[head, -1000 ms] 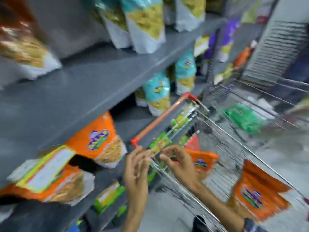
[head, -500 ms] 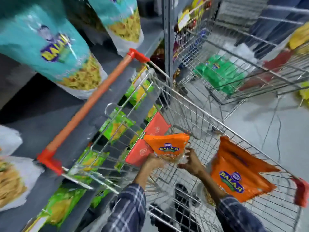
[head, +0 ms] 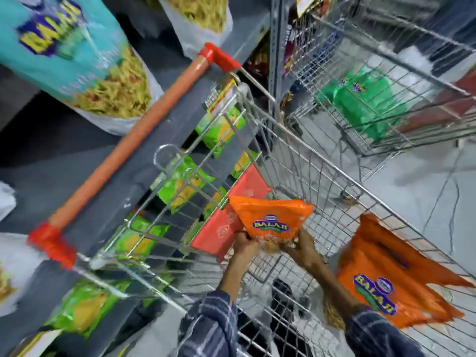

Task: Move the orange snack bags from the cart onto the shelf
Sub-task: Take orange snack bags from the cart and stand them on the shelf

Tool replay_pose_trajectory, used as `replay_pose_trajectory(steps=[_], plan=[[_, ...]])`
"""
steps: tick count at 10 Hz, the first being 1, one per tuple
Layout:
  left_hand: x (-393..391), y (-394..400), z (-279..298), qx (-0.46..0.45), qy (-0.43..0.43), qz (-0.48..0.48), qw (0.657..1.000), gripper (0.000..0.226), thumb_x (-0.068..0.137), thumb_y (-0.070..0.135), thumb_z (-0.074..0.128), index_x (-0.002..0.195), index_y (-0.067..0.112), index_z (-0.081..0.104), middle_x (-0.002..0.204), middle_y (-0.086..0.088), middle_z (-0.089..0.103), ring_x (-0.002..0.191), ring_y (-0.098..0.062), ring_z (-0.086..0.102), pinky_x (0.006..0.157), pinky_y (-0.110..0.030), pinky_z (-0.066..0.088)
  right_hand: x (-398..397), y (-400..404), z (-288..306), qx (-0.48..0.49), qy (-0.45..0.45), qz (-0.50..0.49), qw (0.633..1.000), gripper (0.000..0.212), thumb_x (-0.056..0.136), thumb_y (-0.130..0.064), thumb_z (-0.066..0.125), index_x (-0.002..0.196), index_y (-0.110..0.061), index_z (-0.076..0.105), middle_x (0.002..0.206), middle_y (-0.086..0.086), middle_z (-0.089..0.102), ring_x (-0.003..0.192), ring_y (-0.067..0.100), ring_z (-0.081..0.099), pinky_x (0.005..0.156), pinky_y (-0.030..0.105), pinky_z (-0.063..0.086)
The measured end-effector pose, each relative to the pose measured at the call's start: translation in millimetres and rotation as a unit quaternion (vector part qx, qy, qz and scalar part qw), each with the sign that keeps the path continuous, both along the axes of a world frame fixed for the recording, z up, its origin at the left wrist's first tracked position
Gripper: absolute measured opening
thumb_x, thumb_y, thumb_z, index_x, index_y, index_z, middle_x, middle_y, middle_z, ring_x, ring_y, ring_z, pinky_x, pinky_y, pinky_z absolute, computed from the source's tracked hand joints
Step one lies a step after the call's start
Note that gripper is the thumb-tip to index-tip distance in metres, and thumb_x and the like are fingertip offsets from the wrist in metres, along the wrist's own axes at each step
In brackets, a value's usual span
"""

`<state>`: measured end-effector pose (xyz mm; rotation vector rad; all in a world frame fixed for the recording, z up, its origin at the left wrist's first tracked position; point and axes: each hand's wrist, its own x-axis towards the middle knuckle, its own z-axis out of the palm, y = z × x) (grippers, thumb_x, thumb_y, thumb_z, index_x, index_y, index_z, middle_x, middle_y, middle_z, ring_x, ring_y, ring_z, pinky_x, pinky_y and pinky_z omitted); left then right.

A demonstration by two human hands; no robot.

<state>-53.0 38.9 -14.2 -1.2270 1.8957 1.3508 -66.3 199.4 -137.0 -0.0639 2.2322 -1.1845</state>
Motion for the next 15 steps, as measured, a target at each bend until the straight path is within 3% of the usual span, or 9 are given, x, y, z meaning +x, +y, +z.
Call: replay_pose_trajectory(steps=[1, 2, 3, 4, 6, 7, 9, 12, 15], plan=[[32, -10, -9, 0.017, 0.076, 0.021, 0.997, 0.007, 0.09, -0.002, 0.062, 0.096, 0.001, 0.064, 0.095, -0.008, 0.063, 0.08, -0.012, 0.06, 0.066, -0.013, 0.05, 6, 3, 49, -0.019, 0.003, -0.012, 1.0, 0.075, 0.078, -0.006, 0.083, 0.142, -0.007, 0.044, 0.111, -0.014, 0.061, 0.1, 0.014, 0.064, 0.072, -0.001, 0.049], [54, -19, 34, 0.038, 0.122, 0.019, 0.992, 0.018, 0.092, 0.019, 0.067, 0.108, 0.015, 0.061, 0.104, -0.001, 0.067, 0.094, -0.013, 0.061, 0.073, -0.018, 0.051, 7, 0, 123, -0.035, 0.043, -0.008, 0.998, 0.073, 0.072, -0.022, 0.088, 0.136, -0.012, 0.053, 0.117, -0.007, 0.067, 0.098, 0.011, 0.065, 0.077, 0.02, 0.054], [73, -35, 91, -0.014, 0.208, 0.029, 0.978, 0.023, 0.086, 0.011, 0.074, 0.105, -0.002, 0.07, 0.1, -0.012, 0.075, 0.082, -0.013, 0.063, 0.071, -0.016, 0.051, 12, -7, 202, -0.085, 0.065, -0.006, 0.994, 0.072, 0.065, -0.036, 0.091, 0.129, -0.023, 0.062, 0.122, -0.005, 0.071, 0.107, 0.013, 0.067, 0.09, 0.03, 0.054], [95, -52, 145, -0.034, 0.278, 0.062, 0.958, 0.018, 0.08, 0.006, 0.079, 0.094, 0.008, 0.068, 0.088, -0.007, 0.073, 0.071, -0.009, 0.065, 0.069, -0.011, 0.051, 21, -22, 276, -0.153, 0.07, -0.016, 0.986, 0.043, 0.065, -0.042, 0.089, 0.103, -0.044, 0.07, 0.096, -0.025, 0.077, 0.087, -0.012, 0.07, 0.069, 0.004, 0.052], [141, -99, 279, -0.09, 0.455, 0.117, 0.878, 0.022, 0.079, 0.0, 0.078, 0.094, 0.003, 0.063, 0.084, 0.004, 0.069, 0.071, 0.011, 0.065, 0.069, -0.01, 0.049, 41, -77, 416, -0.308, 0.114, 0.001, 0.945, 0.034, 0.063, -0.021, 0.088, 0.093, -0.021, 0.074, 0.089, -0.005, 0.081, 0.083, 0.01, 0.073, 0.073, 0.022, 0.059], [169, -124, 348, -0.131, 0.531, 0.15, 0.824, 0.029, 0.081, -0.007, 0.074, 0.088, 0.015, 0.056, 0.079, 0.01, 0.067, 0.067, 0.013, 0.064, 0.067, -0.009, 0.049, 45, -120, 482, -0.365, 0.145, 0.059, 0.918, 0.027, 0.064, -0.022, 0.086, 0.09, -0.026, 0.077, 0.084, -0.008, 0.08, 0.074, 0.002, 0.071, 0.068, 0.015, 0.058], [212, -176, 468, -0.175, 0.643, 0.197, 0.719, 0.045, 0.063, 0.036, 0.08, 0.094, 0.016, 0.052, 0.075, 0.014, 0.071, 0.072, 0.002, 0.065, 0.071, -0.016, 0.052, 54, -209, 582, -0.449, 0.186, 0.155, 0.86, 0.032, 0.06, -0.043, 0.088, 0.09, -0.038, 0.078, 0.084, -0.017, 0.08, 0.072, -0.008, 0.069, 0.067, 0.013, 0.057], [279, -262, 530, -0.26, 0.657, 0.258, 0.659, 0.024, 0.086, 0.011, 0.074, 0.098, 0.022, 0.056, 0.093, 0.007, 0.073, 0.082, 0.005, 0.071, 0.07, -0.01, 0.052, 111, -336, 660, -0.518, 0.127, 0.264, 0.804, 0.031, 0.055, -0.04, 0.087, 0.081, -0.026, 0.079, 0.085, -0.01, 0.082, 0.071, -0.003, 0.074, 0.059, 0.013, 0.057], [332, -317, 507, -0.31, 0.613, 0.344, 0.641, 0.024, 0.09, 0.008, 0.068, 0.103, 0.02, 0.052, 0.099, 0.003, 0.069, 0.077, 0.012, 0.069, 0.069, -0.008, 0.053, 164, -423, 634, -0.509, 0.068, 0.317, 0.798, 0.059, 0.052, -0.048, 0.091, 0.101, -0.02, 0.076, 0.101, 0.0, 0.081, 0.091, 0.017, 0.079, 0.076, 0.033, 0.064]])
